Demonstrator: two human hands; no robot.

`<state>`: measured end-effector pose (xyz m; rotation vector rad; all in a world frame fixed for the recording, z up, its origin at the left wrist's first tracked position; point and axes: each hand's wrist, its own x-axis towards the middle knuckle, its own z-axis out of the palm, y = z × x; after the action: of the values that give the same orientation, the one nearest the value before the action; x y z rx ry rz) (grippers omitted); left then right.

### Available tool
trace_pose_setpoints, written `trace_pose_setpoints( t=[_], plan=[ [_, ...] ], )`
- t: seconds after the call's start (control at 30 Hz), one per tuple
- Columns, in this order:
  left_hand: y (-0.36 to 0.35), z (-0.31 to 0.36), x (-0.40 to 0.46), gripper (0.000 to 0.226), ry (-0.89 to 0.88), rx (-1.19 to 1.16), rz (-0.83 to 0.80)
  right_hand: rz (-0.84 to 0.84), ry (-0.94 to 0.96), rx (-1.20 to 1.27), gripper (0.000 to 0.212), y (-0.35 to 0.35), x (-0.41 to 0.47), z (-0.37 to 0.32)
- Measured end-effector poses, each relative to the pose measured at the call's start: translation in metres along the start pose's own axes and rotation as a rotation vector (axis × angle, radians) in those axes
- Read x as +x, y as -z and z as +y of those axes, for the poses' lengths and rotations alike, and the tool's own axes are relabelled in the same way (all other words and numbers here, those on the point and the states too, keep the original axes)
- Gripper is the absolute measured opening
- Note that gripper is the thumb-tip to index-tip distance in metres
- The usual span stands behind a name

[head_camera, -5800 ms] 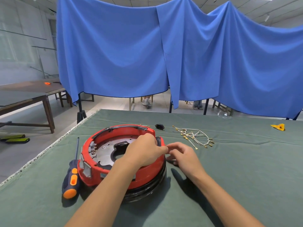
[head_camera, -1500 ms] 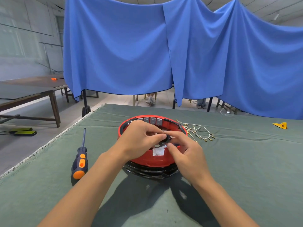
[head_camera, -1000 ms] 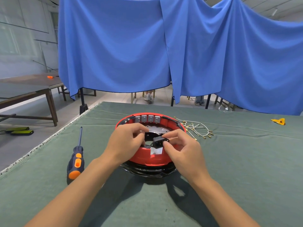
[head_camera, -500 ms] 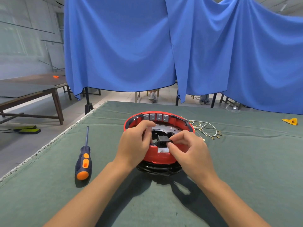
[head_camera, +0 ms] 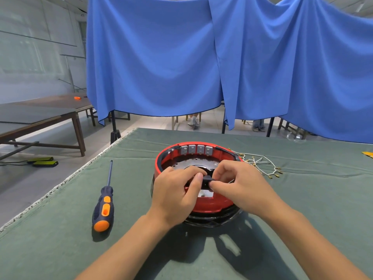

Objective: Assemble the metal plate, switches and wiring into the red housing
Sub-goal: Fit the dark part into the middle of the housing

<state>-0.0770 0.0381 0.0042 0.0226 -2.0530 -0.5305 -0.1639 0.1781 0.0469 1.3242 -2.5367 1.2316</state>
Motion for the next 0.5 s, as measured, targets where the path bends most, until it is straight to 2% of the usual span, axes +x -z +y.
trace_pose_setpoints(
  t=[0.17,0.27,0.37,0.5],
  plan=[
    [-0.0005,0.0005,0.0002,0.037,-0.001,-0.001,0.015,-0.062,0.025,0.063,0.019,0.0018,0.0040,-0.0001],
    [-0.0027,0.0006,0.0003,0.040,0.133,-0.110,0.061,-0.104,0.028,0.116,0.019,0.0043,0.0043,0.0003],
    [-0.0055,-0.0002,0.0023,0.039,0.287,-0.242,0.085,-0.042,0.040,0.079,0.024,0.0006,0.0034,0.0014],
    [-0.0042,0.0030,0.0037,0.037,0.313,-0.259,0.066,0.001,0.072,0.046,0.033,-0.0030,0.0015,0.0017]
  ],
)
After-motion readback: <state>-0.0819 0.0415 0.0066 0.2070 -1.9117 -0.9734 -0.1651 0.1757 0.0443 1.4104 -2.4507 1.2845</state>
